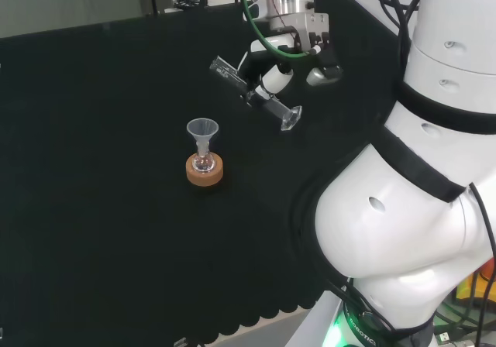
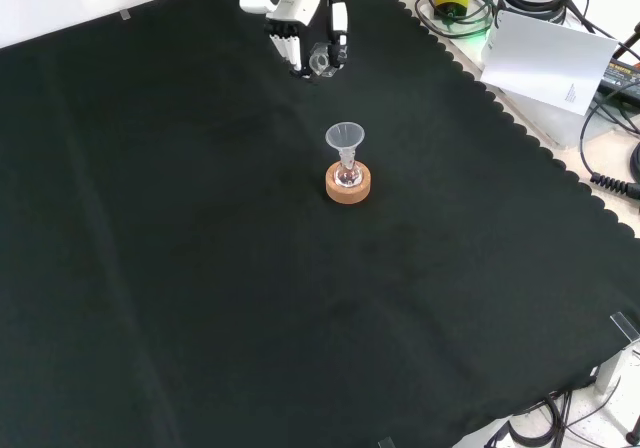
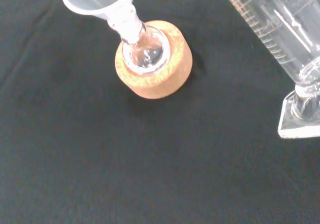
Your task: Put the graduated cylinder back on the table.
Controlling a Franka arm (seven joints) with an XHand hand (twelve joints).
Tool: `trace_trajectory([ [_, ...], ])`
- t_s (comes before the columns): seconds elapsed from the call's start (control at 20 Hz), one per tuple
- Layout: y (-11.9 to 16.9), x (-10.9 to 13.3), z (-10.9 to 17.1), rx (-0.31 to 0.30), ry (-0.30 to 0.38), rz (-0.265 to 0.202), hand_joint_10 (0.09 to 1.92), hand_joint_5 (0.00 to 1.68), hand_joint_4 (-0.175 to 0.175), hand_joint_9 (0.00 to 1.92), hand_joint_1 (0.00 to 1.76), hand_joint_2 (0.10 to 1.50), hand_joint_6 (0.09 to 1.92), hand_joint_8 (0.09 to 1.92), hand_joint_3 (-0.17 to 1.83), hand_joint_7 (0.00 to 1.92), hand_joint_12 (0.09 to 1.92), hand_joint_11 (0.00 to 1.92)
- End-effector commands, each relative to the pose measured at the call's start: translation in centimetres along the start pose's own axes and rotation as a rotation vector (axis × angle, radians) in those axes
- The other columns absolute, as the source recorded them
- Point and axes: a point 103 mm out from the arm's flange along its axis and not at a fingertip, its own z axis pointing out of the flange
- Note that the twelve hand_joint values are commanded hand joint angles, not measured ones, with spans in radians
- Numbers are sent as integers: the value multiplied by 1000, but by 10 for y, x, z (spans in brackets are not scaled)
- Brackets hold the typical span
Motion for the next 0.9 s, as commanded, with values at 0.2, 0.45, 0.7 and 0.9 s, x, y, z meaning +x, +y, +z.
trace_trajectory([
  [0.2,17,-13,16,-155,87,-52,87,1009,-175,1504,1266,1092,933,929,1,1045,763,1276],
  [0.45,37,-23,24,-274,125,-64,87,1008,-175,1500,1266,1093,936,932,1,1044,763,1273],
  [0.7,61,-30,30,-382,183,-97,87,1006,-175,1497,1265,1094,940,936,1,1041,765,1272],
  [0.9,83,-32,38,-436,204,-122,87,997,-175,1487,1263,1098,954,951,2,1031,770,1265],
])
